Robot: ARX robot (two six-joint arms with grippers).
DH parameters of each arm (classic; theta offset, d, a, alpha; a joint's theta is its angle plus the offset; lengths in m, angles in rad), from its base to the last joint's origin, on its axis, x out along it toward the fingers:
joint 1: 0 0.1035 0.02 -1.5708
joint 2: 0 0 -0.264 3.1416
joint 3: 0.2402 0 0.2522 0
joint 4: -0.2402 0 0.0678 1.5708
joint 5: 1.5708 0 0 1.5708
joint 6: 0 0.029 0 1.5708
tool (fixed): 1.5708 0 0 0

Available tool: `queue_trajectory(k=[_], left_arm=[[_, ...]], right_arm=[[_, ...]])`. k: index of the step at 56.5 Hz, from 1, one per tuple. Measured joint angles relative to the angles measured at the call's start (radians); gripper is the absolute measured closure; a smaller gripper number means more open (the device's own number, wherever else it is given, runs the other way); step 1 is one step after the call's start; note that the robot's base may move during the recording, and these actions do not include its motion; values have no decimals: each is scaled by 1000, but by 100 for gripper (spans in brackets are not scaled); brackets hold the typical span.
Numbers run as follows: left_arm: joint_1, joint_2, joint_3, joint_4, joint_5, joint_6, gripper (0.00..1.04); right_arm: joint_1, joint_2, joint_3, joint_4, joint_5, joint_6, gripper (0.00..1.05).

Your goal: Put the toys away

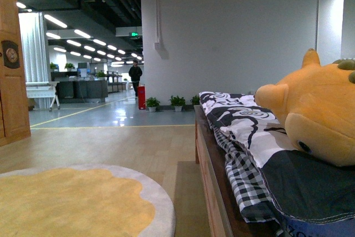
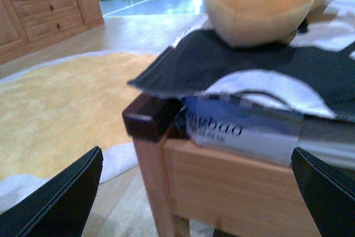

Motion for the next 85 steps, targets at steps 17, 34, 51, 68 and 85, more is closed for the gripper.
queue_trajectory(k=[17,34,51,68,85], left_arm=[[0,0,0,0,0,0,6],[0,0,0,0,0,0,6],[0,0,0,0,0,0,6],[0,0,0,0,0,0,6],[0,0,0,0,0,0,6]], right_arm=[[11,430,259,287,82,-9,0],[69,748,518,320,226,8,0],[172,955,701,292,380,7,0],[231,1147,877,269,601,-72,0],[166,1248,896,294,679,-124,0]])
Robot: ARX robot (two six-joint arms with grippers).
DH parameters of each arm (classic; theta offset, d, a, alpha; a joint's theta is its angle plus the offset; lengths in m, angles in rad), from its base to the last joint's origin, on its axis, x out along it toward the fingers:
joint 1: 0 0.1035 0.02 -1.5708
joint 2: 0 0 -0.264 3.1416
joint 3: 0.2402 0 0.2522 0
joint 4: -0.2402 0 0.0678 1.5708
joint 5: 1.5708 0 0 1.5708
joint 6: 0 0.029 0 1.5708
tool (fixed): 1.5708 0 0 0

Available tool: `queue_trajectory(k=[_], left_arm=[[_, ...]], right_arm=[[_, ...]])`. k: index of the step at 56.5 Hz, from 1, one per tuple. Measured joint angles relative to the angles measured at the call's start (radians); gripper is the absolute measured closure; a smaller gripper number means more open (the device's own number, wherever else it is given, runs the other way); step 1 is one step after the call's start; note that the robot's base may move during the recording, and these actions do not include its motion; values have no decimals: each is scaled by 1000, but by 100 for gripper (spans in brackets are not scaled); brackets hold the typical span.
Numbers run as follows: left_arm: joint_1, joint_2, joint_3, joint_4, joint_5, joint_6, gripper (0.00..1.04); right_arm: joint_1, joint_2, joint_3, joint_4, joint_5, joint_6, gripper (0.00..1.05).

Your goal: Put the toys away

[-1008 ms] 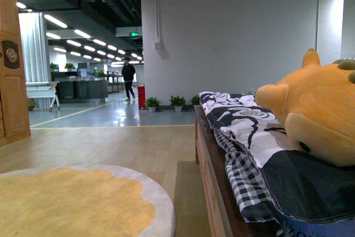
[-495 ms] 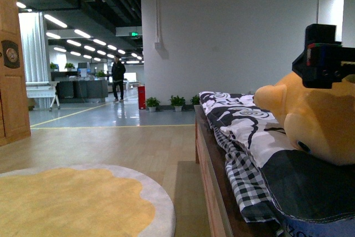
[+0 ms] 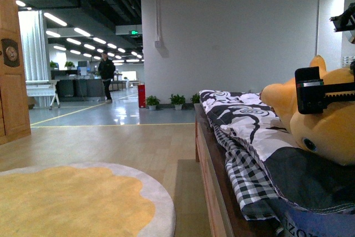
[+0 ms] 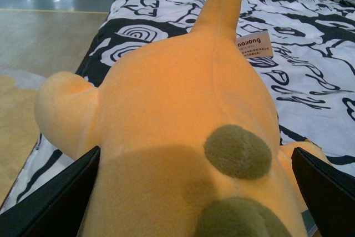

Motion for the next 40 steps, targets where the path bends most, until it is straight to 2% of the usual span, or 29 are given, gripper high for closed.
queue_trajectory(k=[11,18,40], left_arm=[[0,0,0,0,0,0,6],[0,0,0,0,0,0,6],[0,0,0,0,0,0,6]], right_arm=[[-18,3,-68,-19,-98,54,0],[1,1,-95,-4,-119,64,0],[79,-83,-98,-26,-106,61,57]])
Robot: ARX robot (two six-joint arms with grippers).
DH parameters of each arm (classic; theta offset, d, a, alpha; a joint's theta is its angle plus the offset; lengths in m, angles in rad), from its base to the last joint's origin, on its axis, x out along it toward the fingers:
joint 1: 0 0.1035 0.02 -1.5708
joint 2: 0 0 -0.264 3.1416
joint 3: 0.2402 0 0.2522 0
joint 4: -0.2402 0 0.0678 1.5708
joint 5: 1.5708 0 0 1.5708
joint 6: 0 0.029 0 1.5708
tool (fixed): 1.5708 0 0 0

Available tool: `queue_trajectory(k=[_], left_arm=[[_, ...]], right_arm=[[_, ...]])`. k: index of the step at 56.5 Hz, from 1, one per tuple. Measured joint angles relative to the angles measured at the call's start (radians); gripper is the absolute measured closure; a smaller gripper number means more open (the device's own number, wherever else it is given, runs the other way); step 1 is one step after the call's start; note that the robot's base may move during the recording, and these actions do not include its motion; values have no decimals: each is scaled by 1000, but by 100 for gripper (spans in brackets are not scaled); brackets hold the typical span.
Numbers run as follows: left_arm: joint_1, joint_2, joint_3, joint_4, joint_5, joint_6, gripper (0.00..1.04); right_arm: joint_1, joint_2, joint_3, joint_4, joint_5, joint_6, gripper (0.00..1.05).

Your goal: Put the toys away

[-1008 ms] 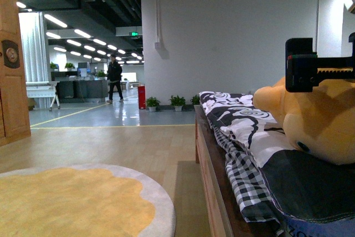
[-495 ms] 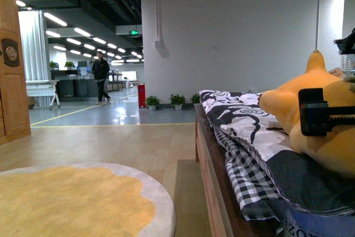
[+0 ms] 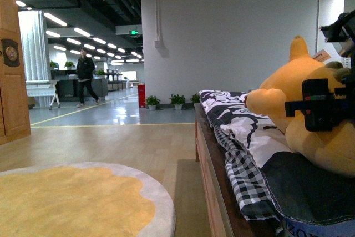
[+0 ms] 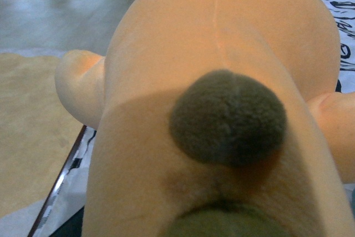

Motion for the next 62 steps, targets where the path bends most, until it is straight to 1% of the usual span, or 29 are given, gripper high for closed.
queue_trajectory(k=[8,13,17,26,34,41,47,50,54,57,62], left_arm=[[0,0,0,0,0,0,6],[0,0,0,0,0,0,6],[0,0,0,0,0,0,6],[0,0,0,0,0,0,6],[0,0,0,0,0,0,6],[0,0,0,0,0,0,6],[0,0,0,0,0,0,6],[0,0,0,0,0,0,6],[0,0,0,0,0,0,6],[0,0,0,0,0,0,6],[0,0,0,0,0,0,6]], right_arm=[[4,-70,17,-42,-55,35,73],[3,-129,34,-66,-95,57,82],[-2,-187,42,-83,-130,73,86],[-32,-362,21,-103,-234,110,86],[-98,-555,-92,-134,-371,161,86],[-222,-733,-223,-187,-523,220,86],[-320,-869,-306,-236,-629,259,86],[-354,-936,-343,-261,-669,267,86],[-360,-1014,-388,-295,-679,267,86],[-340,-1075,-426,-317,-664,261,86],[-248,-1142,-486,-337,-566,243,86]])
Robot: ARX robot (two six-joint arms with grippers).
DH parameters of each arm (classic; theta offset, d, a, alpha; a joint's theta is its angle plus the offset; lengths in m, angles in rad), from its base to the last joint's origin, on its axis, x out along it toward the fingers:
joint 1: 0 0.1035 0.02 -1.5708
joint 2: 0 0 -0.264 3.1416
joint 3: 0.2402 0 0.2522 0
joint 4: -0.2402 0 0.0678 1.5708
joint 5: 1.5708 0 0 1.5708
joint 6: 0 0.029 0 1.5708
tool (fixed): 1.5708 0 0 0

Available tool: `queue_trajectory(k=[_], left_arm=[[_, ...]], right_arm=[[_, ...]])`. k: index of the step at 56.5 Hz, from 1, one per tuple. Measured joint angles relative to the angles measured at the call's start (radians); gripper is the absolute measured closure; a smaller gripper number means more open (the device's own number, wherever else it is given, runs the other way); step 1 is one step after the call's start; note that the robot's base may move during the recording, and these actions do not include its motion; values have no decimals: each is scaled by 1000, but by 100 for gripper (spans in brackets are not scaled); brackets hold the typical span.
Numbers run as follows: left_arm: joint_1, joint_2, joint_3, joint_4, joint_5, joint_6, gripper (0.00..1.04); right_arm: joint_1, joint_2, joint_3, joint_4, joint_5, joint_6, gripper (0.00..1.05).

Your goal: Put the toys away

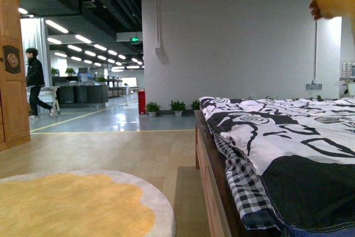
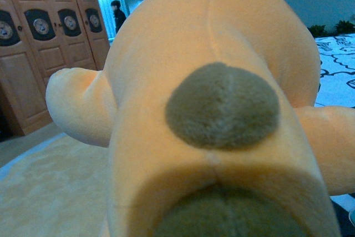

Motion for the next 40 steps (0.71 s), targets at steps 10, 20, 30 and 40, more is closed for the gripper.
queue_trajectory(k=[10,20,30,40], left_arm=[[0,0,0,0,0,0,6],[0,0,0,0,0,0,6],[0,0,0,0,0,0,6],[0,0,0,0,0,0,6]], right_arm=[[280,-93,-152,-10,253,-58,86],[387,-171,-289,53,401,-107,86],[313,-183,-385,118,381,-136,86],[320,-161,-426,163,402,-138,86]])
